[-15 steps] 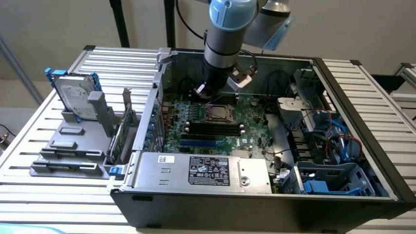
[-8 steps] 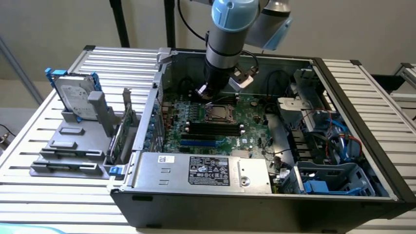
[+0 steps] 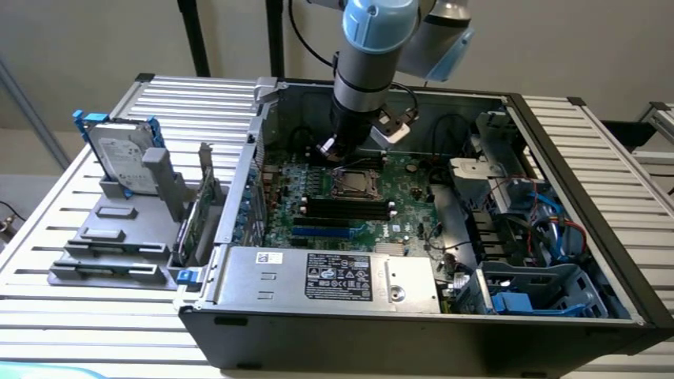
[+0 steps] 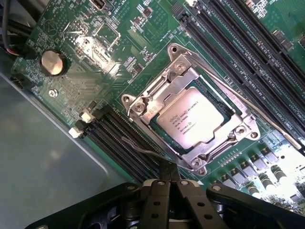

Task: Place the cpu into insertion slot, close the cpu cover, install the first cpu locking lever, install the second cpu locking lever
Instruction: 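Install the first cpu locking lever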

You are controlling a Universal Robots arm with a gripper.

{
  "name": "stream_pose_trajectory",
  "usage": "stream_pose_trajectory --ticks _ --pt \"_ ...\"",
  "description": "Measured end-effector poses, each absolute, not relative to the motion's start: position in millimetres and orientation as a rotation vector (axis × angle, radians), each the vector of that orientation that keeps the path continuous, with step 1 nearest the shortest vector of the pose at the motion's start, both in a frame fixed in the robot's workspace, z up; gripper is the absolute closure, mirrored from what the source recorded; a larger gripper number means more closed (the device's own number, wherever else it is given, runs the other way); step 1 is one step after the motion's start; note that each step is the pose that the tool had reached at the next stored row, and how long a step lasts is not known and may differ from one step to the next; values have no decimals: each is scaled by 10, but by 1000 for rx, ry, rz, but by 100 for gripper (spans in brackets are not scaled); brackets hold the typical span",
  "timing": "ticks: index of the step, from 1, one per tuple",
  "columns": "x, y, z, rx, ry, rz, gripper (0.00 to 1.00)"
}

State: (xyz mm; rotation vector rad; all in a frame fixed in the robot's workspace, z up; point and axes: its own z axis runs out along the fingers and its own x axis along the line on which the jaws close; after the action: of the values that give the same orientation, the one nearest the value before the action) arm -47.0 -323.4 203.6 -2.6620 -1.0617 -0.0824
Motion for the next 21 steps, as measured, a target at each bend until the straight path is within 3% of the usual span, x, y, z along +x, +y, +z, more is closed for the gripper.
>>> stream_pose_trajectory --ticks 21 --pt "-326 -3222 1975 -2678 -1097 -63 89"
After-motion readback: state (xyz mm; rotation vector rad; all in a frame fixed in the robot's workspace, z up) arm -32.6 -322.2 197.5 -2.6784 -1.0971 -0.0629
